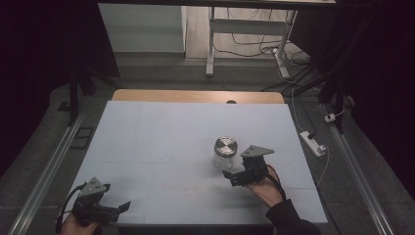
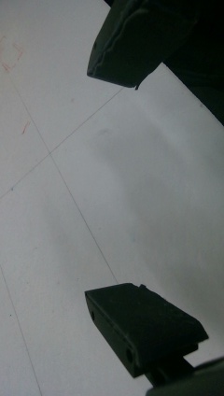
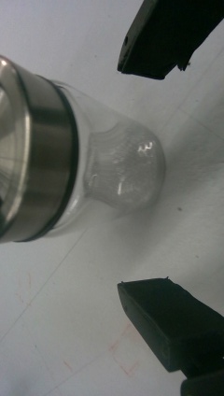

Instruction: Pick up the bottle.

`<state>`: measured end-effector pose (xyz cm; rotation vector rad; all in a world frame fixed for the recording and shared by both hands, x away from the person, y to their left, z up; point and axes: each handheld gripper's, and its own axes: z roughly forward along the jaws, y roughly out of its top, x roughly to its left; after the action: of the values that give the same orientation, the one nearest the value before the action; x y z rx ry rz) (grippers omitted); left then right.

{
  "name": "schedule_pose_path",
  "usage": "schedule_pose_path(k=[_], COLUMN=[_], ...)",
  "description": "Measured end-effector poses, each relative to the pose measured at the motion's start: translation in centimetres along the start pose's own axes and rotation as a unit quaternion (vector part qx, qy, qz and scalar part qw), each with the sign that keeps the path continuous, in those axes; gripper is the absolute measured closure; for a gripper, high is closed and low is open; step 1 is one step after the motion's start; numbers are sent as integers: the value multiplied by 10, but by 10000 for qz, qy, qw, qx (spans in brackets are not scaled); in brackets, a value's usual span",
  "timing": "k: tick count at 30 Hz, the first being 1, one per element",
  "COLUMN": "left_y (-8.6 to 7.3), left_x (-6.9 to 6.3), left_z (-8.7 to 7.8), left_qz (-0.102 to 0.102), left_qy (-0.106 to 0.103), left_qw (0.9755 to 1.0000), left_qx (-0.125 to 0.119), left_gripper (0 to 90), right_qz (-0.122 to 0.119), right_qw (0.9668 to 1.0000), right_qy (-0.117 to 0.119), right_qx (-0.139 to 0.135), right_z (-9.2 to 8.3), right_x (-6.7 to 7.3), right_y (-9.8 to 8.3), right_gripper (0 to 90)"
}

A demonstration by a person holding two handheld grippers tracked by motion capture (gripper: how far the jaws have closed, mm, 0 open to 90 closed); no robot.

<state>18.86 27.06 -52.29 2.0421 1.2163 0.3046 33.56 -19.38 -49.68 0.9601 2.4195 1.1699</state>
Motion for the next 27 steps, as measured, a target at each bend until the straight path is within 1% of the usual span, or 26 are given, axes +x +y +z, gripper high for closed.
schedule_pose_path(k=[3, 4, 8, 9, 13, 17, 20, 24, 26, 27], left_y=[0, 0, 0, 0, 0, 0, 0, 0, 0, 0], left_x=[0, 0, 0, 0, 0, 0, 0, 0, 0, 0], left_z=[0, 0, 0, 0, 0, 0, 0, 0, 0, 0], left_qz=[-1, -1, -1, 1, 3, 4, 6, 4, 6, 6], left_qy=[-5, -5, -8, -8, -13, -14, -17, -23, -24, -24], left_qw=[10000, 10000, 10000, 10000, 10000, 10000, 10000, 10000, 10000, 10000], left_qx=[4, 3, 3, 2, 4, 5, 9, 11, 13, 12], left_gripper=[8, 8, 8, 8, 8, 8, 8, 9, 9, 9], right_qz=[-24, -33, 15, -5, -60, -98, -114, -144, -188, -218], right_qw=[10000, 10000, 10000, 10000, 10000, 9999, 9998, 9998, 9997, 9996], right_qy=[-3, 20, 51, 50, 27, -37, -99, -110, -122, -136], right_qx=[16, 7, 19, 38, 64, 121, 110, 27, -37, -76], right_z=[4, 9, 18, 19, 26, 32, 37, 41, 42, 42], right_x=[-1, -2, -3, -3, -4, -5, -5, -5, -6, -7], right_y=[3, 5, 10, 11, 14, 16, 17, 19, 20, 20], right_gripper=[0, 0, 0, 0, 0, 0, 0, 48, 82, 117])
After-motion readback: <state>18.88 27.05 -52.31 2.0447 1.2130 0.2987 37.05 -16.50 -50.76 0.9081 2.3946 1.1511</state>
